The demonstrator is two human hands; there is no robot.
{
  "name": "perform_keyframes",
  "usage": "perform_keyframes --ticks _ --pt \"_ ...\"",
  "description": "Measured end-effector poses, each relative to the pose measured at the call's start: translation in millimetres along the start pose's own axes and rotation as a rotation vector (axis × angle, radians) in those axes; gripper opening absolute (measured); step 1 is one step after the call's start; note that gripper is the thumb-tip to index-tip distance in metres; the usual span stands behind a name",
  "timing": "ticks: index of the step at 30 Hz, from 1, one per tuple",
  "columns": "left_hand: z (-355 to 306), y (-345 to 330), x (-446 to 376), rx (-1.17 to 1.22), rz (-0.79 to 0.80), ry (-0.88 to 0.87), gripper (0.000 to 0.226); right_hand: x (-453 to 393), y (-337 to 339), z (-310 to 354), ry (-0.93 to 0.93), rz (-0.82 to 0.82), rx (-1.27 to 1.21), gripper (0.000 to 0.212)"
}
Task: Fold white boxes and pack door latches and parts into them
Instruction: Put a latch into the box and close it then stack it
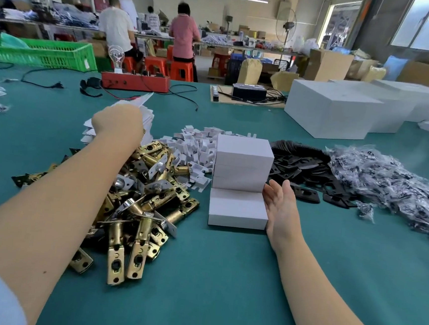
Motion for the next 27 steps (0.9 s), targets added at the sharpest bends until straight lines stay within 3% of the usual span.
perform_keyframes --ticks 3,6,8,10,14,16,19,22,27 --pt "-9.1 27.6 22.5 0.093 -0.233 -0.109 0.023 6.4 0.3 2.5 0.053 -0.075 0.036 0.037" --pt "-18.0 44.2 69.6 0.388 -0.485 -0.197 0.022 20.2 3.2 11.6 0.310 -0.303 0.207 0.017" --pt "-25.2 46.6 106.8 0.646 -0.577 -0.226 0.025 32.9 0.6 19.5 0.478 -0.328 0.238 0.017" --pt "-33.7 38.4 139.1 0.924 -0.512 -0.202 0.026 42.4 -4.4 21.9 0.521 -0.240 0.259 0.018" --pt "-65.7 3.0 175.0 1.677 -0.093 -0.095 0.031 47.8 -10.5 10.7 0.385 -0.045 0.265 0.019" --pt "-83.2 -14.6 183.8 1.827 0.093 -0.047 0.032 46.8 -10.6 7.1 0.285 -0.004 0.170 0.023" --pt "-96.7 -36.5 188.7 1.799 0.222 -0.083 0.029 46.0 -3.6 9.1 0.252 -0.031 0.126 0.029" --pt "-92.0 -52.5 186.7 1.516 0.127 -0.209 0.048 47.2 4.9 10.2 0.272 -0.065 0.194 0.033" --pt "-86.5 -57.8 189.8 1.102 0.096 -0.290 0.067 54.6 -3.1 9.3 0.225 0.177 0.435 0.033"
Point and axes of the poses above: each hand's wrist, its own x-axis away from the middle knuckle, its own y-axis out of the back of the hand, z = x × y, the point moved 3 cm from there along -x, towards the middle knuckle, and after that the axes turned 5 degrees about -y, right-handed, at the moved point
